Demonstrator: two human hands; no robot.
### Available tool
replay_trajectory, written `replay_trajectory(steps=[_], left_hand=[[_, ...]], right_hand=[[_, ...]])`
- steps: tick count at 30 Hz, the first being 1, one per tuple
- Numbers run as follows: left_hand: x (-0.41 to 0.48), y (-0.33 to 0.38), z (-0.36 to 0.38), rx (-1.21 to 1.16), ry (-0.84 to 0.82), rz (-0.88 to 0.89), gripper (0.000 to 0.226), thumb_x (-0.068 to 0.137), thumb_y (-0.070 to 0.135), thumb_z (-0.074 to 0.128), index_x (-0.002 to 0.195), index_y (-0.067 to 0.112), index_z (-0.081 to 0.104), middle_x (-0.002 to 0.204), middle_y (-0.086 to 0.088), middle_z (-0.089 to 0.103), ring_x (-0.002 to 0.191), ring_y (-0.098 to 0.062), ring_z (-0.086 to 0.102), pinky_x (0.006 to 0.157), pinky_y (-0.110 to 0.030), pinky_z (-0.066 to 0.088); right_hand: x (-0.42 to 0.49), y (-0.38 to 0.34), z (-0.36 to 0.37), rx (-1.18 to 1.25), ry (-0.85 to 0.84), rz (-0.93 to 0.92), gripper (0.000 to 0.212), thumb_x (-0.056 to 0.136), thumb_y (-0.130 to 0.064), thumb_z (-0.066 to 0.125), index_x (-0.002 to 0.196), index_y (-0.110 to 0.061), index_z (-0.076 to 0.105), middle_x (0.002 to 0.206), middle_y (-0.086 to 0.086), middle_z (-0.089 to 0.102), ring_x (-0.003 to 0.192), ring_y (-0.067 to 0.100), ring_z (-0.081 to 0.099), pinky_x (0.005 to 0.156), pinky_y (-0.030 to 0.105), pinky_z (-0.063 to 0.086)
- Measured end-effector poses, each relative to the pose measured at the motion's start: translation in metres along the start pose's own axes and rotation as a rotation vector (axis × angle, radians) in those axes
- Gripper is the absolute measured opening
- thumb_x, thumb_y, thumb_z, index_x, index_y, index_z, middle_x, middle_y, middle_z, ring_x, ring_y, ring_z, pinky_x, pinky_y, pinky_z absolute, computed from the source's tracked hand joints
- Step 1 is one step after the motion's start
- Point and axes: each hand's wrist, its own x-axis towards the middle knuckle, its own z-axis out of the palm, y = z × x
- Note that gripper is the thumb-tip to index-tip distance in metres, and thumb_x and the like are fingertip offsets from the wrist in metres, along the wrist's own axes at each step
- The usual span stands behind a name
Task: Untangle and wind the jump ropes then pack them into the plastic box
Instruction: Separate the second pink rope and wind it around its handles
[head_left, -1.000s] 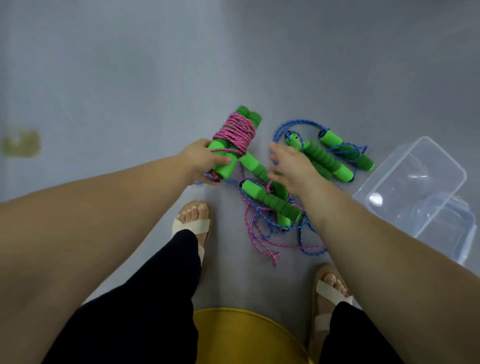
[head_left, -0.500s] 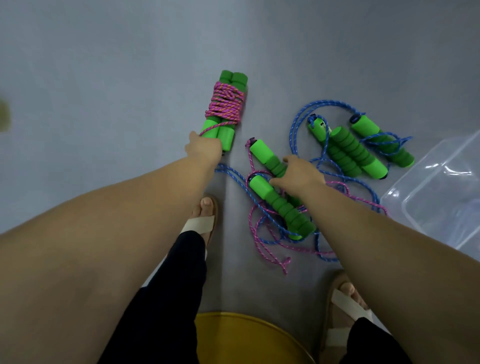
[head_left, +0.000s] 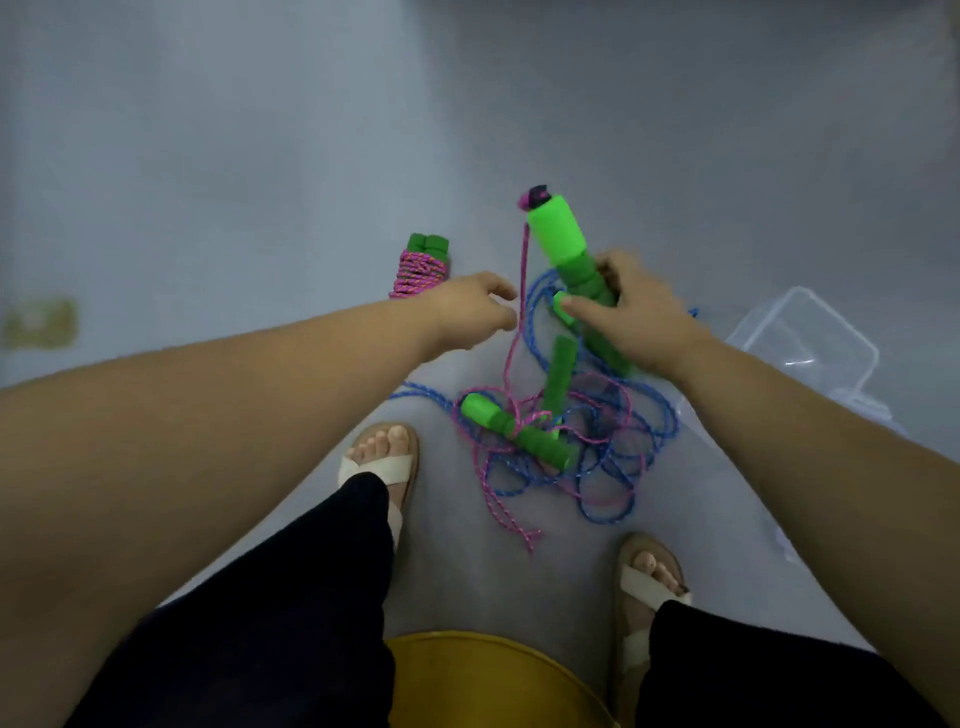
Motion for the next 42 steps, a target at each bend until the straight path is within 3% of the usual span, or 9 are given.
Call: replay_trajectory(steps=[3, 7, 10, 15, 19, 23, 29, 35, 42], left_hand=[[-0.045, 0.038, 0.000, -0.066, 0.082, -0.002, 0.013, 0.093, 0.021, 0.050, 0.103, 0.012, 0.053, 0.097, -0.010, 0.057, 0.080, -0.023, 0.056, 0.072, -0.035, 0.051], [-0.126, 0.078, 0.027, -0.520, -0.083, -0.060, 0.036, 0.089, 0.053, 0.051, 0.085, 0.017, 0.057, 0.075, -0.003, 0.061, 0.069, -0.018, 0.056, 0.070, -0.031, 0.046], [-0.174, 0.082, 0.058, -0.549, 0.028, 0.060, 0.018, 0.088, 0.027, 0.061, 0.076, 0.015, 0.058, 0.073, -0.005, 0.062, 0.068, -0.019, 0.056, 0.067, -0.029, 0.049], [-0.250, 0.087, 0.046, -0.215, 0.035, 0.281, 0.008, 0.087, 0.007, 0.059, 0.082, 0.009, 0.053, 0.063, -0.006, 0.055, 0.053, -0.018, 0.050, 0.056, -0.028, 0.045], [-0.316, 0.113, 0.036, 0.033, -0.155, 0.377, 0.015, 0.086, 0.015, 0.065, 0.081, 0.012, 0.052, 0.058, -0.002, 0.050, 0.042, -0.010, 0.045, 0.041, -0.019, 0.040], [-0.362, 0.130, 0.039, -0.056, -0.241, 0.465, 0.026, 0.083, 0.018, 0.068, 0.094, -0.002, 0.055, 0.055, -0.003, 0.048, 0.040, -0.011, 0.042, 0.043, -0.021, 0.039], [-0.382, 0.118, 0.013, -0.512, -0.019, 0.482, 0.020, 0.079, 0.020, 0.068, 0.089, 0.013, 0.052, 0.049, 0.004, 0.046, 0.038, -0.008, 0.038, 0.040, -0.017, 0.037], [-0.356, 0.080, 0.016, -0.627, 0.176, 0.084, 0.021, 0.087, 0.024, 0.065, 0.075, 0.013, 0.051, 0.052, 0.000, 0.052, 0.035, -0.010, 0.046, 0.040, -0.016, 0.044], [-0.355, 0.096, 0.053, -0.531, 0.011, 0.275, 0.016, 0.089, 0.001, 0.050, 0.102, 0.008, 0.057, 0.096, -0.005, 0.065, 0.056, -0.014, 0.063, 0.049, -0.023, 0.051]], right_hand=[[-0.043, -0.039, -0.039, 0.368, -0.002, 0.192, 0.023, 0.089, -0.036, 0.058, 0.081, -0.016, 0.052, 0.067, 0.002, 0.057, 0.049, 0.010, 0.054, 0.048, 0.022, 0.044], [-0.126, -0.073, -0.047, 0.452, 0.027, 0.145, 0.021, 0.091, -0.035, 0.055, 0.084, -0.016, 0.053, 0.070, -0.002, 0.056, 0.057, 0.010, 0.053, 0.056, 0.025, 0.044], [-0.186, -0.079, -0.032, 0.502, 0.049, 0.034, 0.014, 0.091, -0.031, 0.054, 0.098, -0.020, 0.052, 0.082, -0.014, 0.057, 0.067, -0.002, 0.055, 0.058, 0.007, 0.042], [-0.242, -0.067, -0.047, 0.585, 0.165, 0.079, 0.004, 0.092, -0.017, 0.053, 0.091, -0.015, 0.056, 0.100, 0.005, 0.059, 0.070, 0.011, 0.053, 0.068, 0.030, 0.049], [-0.248, -0.076, -0.067, 0.554, 0.157, -0.086, 0.075, 0.072, -0.026, 0.077, 0.135, -0.021, 0.035, 0.136, -0.004, 0.045, 0.116, 0.015, 0.051, 0.096, 0.038, 0.045], [-0.259, -0.108, -0.066, 0.215, -0.052, -0.275, 0.008, 0.090, -0.025, 0.055, 0.085, -0.025, 0.060, 0.085, -0.011, 0.067, 0.084, -0.002, 0.061, 0.087, 0.030, 0.045], [-0.268, -0.063, -0.073, -0.144, -0.029, -0.013, 0.032, 0.100, -0.024, 0.036, 0.091, -0.005, 0.061, 0.093, 0.009, 0.062, 0.096, 0.028, 0.058, 0.079, 0.029, 0.039], [-0.274, -0.074, -0.129, 0.527, 0.365, 0.146, 0.036, 0.101, -0.022, 0.033, 0.071, -0.011, 0.048, 0.062, 0.009, 0.051, 0.031, 0.005, 0.046, 0.033, 0.017, 0.036], [-0.302, -0.168, -0.180, 0.883, 0.433, -0.189, 0.035, 0.102, -0.029, 0.032, 0.075, -0.014, 0.048, 0.055, 0.004, 0.043, 0.031, 0.008, 0.030, 0.038, 0.015, 0.022]])
